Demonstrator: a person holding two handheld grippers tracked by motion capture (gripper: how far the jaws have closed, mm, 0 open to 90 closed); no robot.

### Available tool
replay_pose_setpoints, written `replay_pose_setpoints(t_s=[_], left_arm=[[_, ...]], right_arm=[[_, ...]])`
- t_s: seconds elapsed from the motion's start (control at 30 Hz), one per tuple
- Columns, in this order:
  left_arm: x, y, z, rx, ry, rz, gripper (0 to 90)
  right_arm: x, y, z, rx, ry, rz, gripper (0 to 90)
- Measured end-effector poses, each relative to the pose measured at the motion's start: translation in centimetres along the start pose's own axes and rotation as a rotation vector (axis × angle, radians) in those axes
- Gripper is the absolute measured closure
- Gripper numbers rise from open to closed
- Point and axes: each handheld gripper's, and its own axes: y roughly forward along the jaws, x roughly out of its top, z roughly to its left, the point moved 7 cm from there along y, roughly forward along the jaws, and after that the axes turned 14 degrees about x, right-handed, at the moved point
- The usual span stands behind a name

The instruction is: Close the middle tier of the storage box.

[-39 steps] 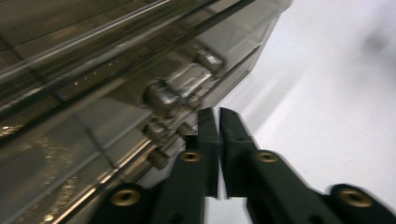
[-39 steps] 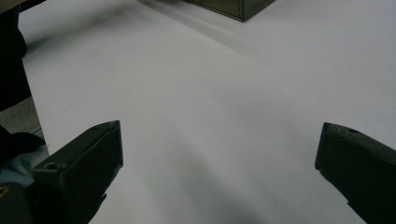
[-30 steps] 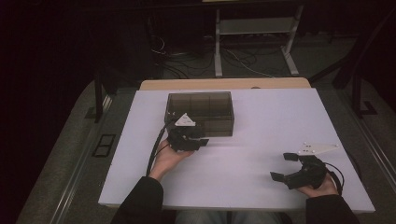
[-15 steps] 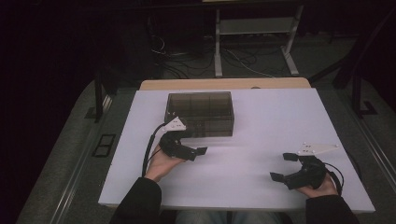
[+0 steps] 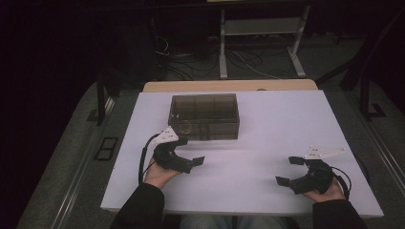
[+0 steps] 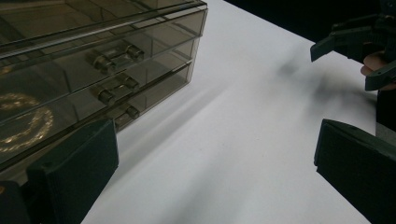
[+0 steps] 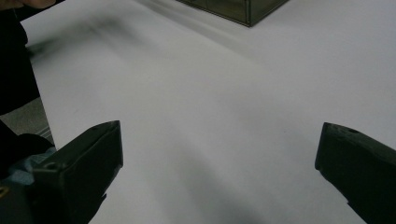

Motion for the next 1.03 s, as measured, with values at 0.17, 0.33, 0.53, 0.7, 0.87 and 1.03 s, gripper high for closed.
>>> replay_pose_setpoints(t_s=[0.17, 0.33, 0.53, 0.7, 0.87, 1.03], left_arm=[[-0.6, -0.6, 0.0, -0.003, -0.018, -0.007, 0.0], [-1.2, -1.1, -0.1, -0.002, -0.025, -0.018, 0.0], [-1.8, -1.8, -0.6, -0.004, -0.017, -0.031, 0.0], [-2.4, -2.2, -1.0, -0.004, -0.011, -0.043, 0.0], [-2.9, -2.3, -0.7, 0.001, -0.014, -0.040, 0.0], [-3.1, -2.2, -0.4, 0.006, -0.014, -0.035, 0.0]], right_arm=[[0.0, 0.0, 0.1, 0.002, 0.005, -0.002, 0.3], [0.1, 0.0, 0.2, 0.003, 0.004, -0.003, 0.3], [0.0, 0.1, 0.2, 0.005, -0.002, 0.001, 0.3], [0.0, 0.1, 0.3, 0.006, 0.003, 0.001, 0.3], [0.0, 0.1, 0.3, 0.006, 0.001, 0.002, 0.3], [0.0, 0.2, 0.2, 0.005, 0.004, 0.000, 0.3]])
